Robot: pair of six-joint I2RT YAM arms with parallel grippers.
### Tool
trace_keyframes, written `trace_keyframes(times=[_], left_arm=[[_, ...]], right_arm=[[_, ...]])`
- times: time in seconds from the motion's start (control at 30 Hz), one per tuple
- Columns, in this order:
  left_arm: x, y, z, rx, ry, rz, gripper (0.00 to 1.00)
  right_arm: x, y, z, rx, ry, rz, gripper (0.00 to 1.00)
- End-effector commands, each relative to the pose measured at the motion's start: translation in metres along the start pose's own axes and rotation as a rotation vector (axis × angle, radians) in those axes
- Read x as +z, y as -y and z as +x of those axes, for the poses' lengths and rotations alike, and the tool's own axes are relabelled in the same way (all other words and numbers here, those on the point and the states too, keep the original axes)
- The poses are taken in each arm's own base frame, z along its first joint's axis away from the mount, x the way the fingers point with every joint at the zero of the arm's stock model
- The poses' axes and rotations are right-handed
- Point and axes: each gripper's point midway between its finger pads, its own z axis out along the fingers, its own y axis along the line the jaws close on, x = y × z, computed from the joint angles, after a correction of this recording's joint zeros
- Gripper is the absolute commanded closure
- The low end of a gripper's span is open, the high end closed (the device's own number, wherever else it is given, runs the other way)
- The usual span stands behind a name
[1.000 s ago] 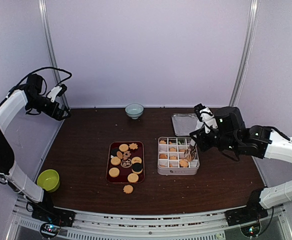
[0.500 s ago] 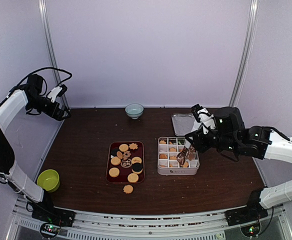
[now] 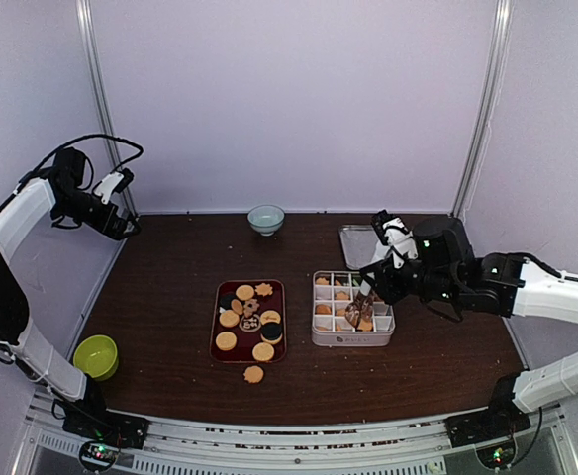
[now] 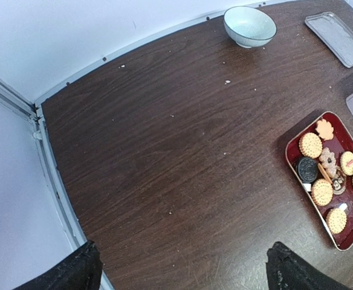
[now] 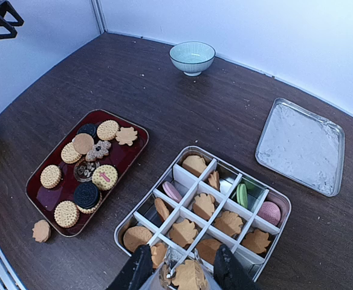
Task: Pack the cookies
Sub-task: Place the fake cookies in the empty pocket of the box.
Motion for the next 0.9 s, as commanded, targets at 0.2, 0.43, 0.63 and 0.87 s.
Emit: trace_keyframes(times=[0.2, 0.43, 0.63, 0.87], left_arm=[[-0.002, 0.004, 0.001, 0.029, 0.012, -0.003, 0.02], [-0.003, 0.006, -0.001, 0.023, 0.025, 0.006, 0.02], [-0.005, 0.008, 0.0, 0.024, 0.026, 0.008, 0.02], [-0.006, 0.007, -0.001, 0.024, 0.031, 0.006, 0.02]], right_arm=[[-0.006, 0.009, 0.006, 0.024, 0.017, 0.039, 0.69], [-0.026, 0.025, -0.01, 0.0, 0.061, 0.113, 0.71], [-0.028, 0.026, -0.009, 0.0, 0.059, 0.112, 0.73], [-0.027, 0.008, -0.048, 0.024, 0.161, 0.036, 0.71]])
